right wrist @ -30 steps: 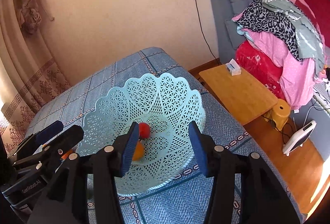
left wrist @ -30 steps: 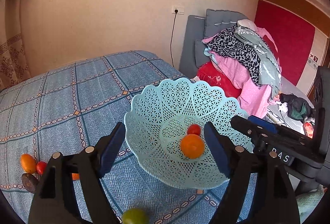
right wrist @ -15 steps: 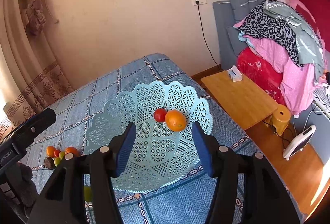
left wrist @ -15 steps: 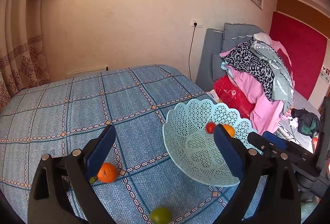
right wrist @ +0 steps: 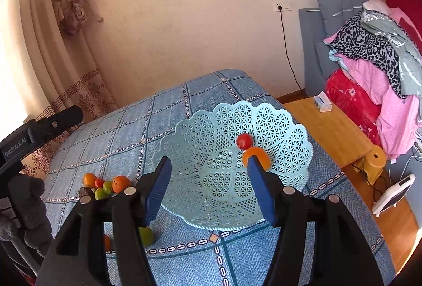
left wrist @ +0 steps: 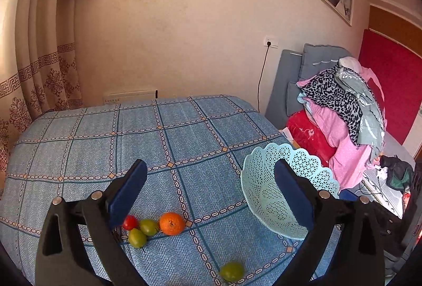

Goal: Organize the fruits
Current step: 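Withdraw both tools from the basket back toward the remaining fruits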

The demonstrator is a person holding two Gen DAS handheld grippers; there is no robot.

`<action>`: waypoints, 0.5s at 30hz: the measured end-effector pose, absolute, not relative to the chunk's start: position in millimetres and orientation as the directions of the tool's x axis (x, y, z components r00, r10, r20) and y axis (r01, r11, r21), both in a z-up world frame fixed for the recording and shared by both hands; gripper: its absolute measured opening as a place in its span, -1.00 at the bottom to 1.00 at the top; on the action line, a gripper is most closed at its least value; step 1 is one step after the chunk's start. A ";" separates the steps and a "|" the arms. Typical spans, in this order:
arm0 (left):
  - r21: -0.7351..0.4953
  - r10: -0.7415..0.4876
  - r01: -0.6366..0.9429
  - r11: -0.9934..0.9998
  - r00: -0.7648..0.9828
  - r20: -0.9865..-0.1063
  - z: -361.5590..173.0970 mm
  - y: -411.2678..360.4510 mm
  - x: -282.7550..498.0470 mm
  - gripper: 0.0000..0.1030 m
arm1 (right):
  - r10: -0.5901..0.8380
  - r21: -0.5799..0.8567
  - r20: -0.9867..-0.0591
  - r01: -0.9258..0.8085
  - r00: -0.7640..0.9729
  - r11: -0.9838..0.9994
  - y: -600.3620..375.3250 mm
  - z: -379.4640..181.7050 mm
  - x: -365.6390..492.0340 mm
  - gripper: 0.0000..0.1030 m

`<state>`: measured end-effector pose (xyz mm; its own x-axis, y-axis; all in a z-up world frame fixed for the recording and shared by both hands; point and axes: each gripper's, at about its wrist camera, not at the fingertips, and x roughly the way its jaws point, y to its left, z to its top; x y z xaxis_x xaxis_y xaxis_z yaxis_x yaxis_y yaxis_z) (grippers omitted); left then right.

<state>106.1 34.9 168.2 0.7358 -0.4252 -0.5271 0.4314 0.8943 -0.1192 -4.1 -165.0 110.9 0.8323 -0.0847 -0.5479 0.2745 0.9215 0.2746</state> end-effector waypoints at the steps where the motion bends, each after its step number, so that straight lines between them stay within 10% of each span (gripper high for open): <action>1: -0.126 -0.419 0.420 0.899 0.737 -0.530 169.0 39.3 106.4 0.93 | -0.074 0.271 -0.546 0.260 0.834 0.927 -159.9 111.4 -4.2 0.17; 15: -0.145 -0.288 0.252 0.957 0.760 -0.583 142.4 118.4 116.0 0.94 | 0.022 0.253 -0.550 0.142 0.835 0.957 -110.6 107.4 -4.9 0.17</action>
